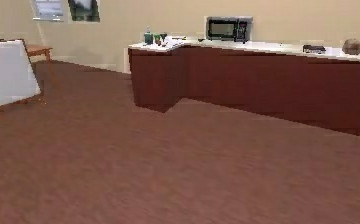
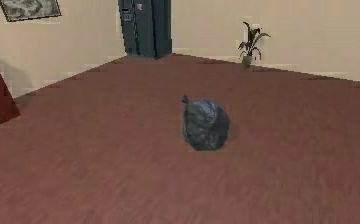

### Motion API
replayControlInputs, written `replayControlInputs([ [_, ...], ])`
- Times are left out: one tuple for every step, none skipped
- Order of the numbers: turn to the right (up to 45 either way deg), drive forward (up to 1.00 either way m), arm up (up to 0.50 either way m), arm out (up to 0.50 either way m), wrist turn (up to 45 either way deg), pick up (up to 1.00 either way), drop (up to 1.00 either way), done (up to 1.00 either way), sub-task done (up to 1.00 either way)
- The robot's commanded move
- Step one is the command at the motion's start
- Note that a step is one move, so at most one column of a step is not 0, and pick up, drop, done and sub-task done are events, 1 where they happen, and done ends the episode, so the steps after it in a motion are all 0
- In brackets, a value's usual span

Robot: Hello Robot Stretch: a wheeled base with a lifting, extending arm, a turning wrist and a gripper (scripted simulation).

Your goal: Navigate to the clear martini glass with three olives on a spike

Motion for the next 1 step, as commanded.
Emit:
replayControlInputs([
  [3.0, 0.0, 0.0, 0.0, 0.0, 0.0, 0.0, 0.0, 0.0],
])
